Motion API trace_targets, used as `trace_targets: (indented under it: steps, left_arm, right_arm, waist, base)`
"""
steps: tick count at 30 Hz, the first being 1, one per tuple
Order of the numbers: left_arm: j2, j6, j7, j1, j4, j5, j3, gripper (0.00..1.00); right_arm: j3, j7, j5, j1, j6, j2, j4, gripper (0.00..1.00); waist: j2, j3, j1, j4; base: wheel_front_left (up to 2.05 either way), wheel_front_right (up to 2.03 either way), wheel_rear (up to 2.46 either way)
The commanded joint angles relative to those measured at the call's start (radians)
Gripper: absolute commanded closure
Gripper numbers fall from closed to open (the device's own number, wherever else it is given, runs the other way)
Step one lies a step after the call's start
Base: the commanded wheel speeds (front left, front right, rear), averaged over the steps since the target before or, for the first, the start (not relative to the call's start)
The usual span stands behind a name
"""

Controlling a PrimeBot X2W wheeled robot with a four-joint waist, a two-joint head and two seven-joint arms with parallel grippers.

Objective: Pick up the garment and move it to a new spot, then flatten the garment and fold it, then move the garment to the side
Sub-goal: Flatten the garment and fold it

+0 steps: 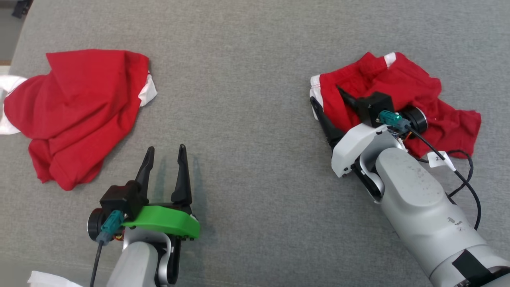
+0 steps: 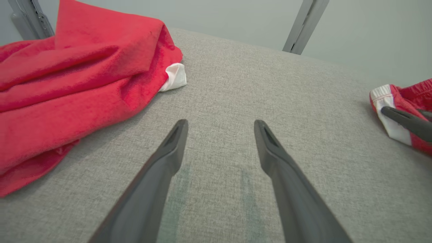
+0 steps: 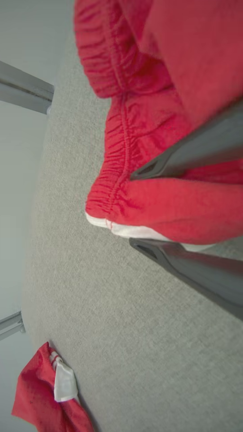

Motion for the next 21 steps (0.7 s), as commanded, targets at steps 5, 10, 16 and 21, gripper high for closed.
trace_targets:
  steps: [5,10,16,21]
  left_arm:
    - [0.003,0.007,-0.001,-0.005,-0.002,-0.011,-0.009,0.0]
    - [0.003,0.001,0.0,0.023,0.013,-0.012,-0.012,0.0]
    - [0.003,-0.004,-0.001,0.06,0.032,0.003,-0.002,0.0]
    - [0.003,-0.004,-0.001,0.085,0.032,0.024,0.025,0.0]
  right_arm:
    - [0.001,-0.002,0.023,-0.013,-0.001,0.007,-0.001,1.0]
    - [0.008,-0.002,0.066,-0.034,-0.001,0.015,-0.132,1.0]
    - [0.044,-0.002,0.339,-0.115,-0.001,0.017,-0.442,1.0]
    - [-0.099,-0.001,0.436,-0.11,-0.001,0.017,-0.621,1.0]
  waist:
    - [0.0,-0.018,0.0,0.018]
    - [0.0,-0.064,0.0,0.008]
    - [0.0,-0.135,0.0,-0.013]
    - [0.0,-0.175,0.0,-0.049]
  base:
    - [0.0,0.0,0.0]
    - [0.0,0.0,0.0]
    - [0.0,0.0,0.0]
    - [0.0,0.0,0.0]
